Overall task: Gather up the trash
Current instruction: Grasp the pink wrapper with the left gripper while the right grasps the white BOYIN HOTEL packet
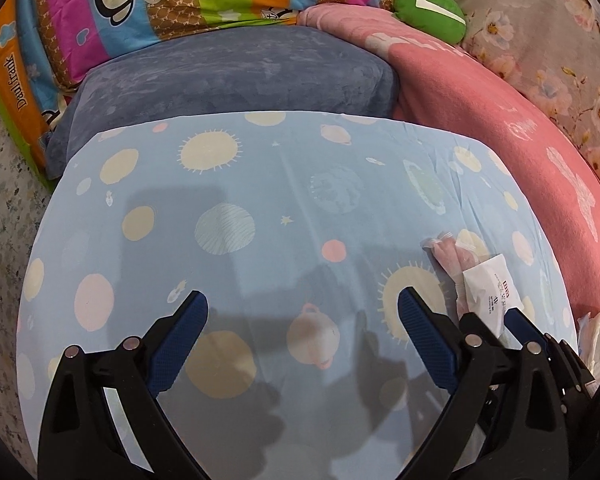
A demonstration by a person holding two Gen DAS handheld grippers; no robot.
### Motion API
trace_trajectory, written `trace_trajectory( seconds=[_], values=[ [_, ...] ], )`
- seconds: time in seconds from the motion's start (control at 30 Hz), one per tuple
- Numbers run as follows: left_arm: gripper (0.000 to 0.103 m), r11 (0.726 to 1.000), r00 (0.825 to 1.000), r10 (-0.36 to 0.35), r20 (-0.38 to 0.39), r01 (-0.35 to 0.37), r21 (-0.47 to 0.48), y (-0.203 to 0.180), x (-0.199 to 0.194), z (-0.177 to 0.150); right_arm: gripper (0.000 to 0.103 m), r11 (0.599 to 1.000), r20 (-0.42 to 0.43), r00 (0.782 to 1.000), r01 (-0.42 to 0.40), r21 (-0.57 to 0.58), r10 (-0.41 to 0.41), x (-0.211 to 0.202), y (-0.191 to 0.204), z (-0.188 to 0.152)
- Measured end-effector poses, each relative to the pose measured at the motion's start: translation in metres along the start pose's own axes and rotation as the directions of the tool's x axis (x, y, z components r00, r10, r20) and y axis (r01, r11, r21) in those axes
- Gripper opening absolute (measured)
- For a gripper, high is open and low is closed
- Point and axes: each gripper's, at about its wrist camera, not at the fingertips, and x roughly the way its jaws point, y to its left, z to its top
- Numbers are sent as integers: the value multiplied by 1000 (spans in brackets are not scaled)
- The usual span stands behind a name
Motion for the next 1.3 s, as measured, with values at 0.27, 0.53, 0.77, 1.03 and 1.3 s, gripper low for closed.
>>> trace_trajectory(
  seconds=[0.27, 0.53, 0.77, 1.03, 1.3],
  values=[
    [91, 996, 998, -59, -5, 59, 71, -39, 5, -2, 6, 996, 13, 1000, 4, 93, -5, -20, -44, -11],
    [90, 979, 983, -169, -66, 175, 100, -94, 20, -9, 0, 979, 11, 1000, -17, 204, 15, -40, -93, -38],
    [50, 973, 974, -179, -137, 196, 123, -129, 41, -17, 0, 967, 4, 1000, -1, 254, 0, -46, -125, -57],
    [12, 966, 971, -195, -139, 215, 147, -143, 36, -26, 42, 960, 37, 999, 10, 278, -21, -55, -143, -51],
    [10, 959, 972, -191, -137, 215, 186, -154, 33, -25, 56, 976, 4, 1000, 14, 216, -16, -27, -124, -27]
  ],
)
